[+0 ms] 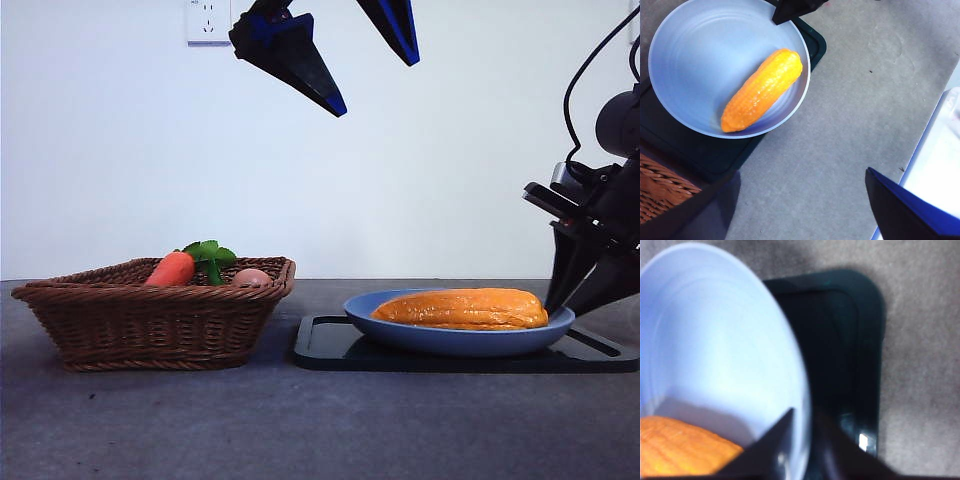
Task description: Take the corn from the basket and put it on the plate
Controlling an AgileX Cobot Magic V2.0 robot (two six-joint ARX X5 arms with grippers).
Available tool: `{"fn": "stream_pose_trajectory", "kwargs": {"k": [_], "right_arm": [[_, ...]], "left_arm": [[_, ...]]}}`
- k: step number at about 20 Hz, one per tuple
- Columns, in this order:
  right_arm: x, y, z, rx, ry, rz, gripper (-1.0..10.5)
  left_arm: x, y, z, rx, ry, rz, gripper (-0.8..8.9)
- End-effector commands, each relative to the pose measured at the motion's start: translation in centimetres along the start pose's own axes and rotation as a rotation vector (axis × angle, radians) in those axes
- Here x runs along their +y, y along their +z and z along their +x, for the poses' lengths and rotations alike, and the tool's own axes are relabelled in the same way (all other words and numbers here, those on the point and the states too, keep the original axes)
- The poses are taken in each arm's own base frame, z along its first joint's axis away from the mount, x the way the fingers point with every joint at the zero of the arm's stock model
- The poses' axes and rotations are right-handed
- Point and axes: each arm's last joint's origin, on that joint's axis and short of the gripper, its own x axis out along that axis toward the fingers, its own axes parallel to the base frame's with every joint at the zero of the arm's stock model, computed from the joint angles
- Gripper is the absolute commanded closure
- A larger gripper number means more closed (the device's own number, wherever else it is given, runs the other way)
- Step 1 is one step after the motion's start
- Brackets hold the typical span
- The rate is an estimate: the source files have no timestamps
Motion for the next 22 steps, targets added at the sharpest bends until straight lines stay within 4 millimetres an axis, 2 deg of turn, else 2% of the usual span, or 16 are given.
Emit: {"fn": "stream_pose_trajectory", "kwargs": {"k": [1, 5, 8, 11, 14, 18, 22], "right_arm": [[0.1, 0.4, 0.2, 0.002, 0.005, -0.018, 7.2], [0.2, 0.3, -0.2, 0.007, 0.002, -0.027, 7.1], [0.5, 0.1, -1.3, 0.007, -0.003, -0.033, 7.1], [1.5, -0.6, -4.1, -0.013, -0.004, -0.069, 7.1], [3.4, -2.2, -7.8, -0.028, -0.001, -0.133, 7.1], [7.0, -5.7, -12.7, -0.059, 0.03, -0.233, 7.1], [9.7, -9.9, -16.7, -0.091, 0.064, -0.333, 7.2]], "left_arm": [[-0.2, 0.7, 0.2, -0.019, -0.002, 0.01, 4.08], [-0.2, 0.7, 0.2, -0.018, -0.002, 0.009, 4.08], [-0.2, 0.7, 0.2, -0.017, -0.002, 0.009, 4.08], [-0.2, 0.6, 0.2, -0.014, -0.003, 0.009, 4.09], [-0.2, 0.6, 0.2, -0.009, -0.003, 0.007, 4.1], [-0.2, 0.5, 0.2, 0.001, -0.003, 0.005, 4.22], [-0.2, 0.4, 0.2, 0.014, -0.004, 0.002, 5.32]]}}
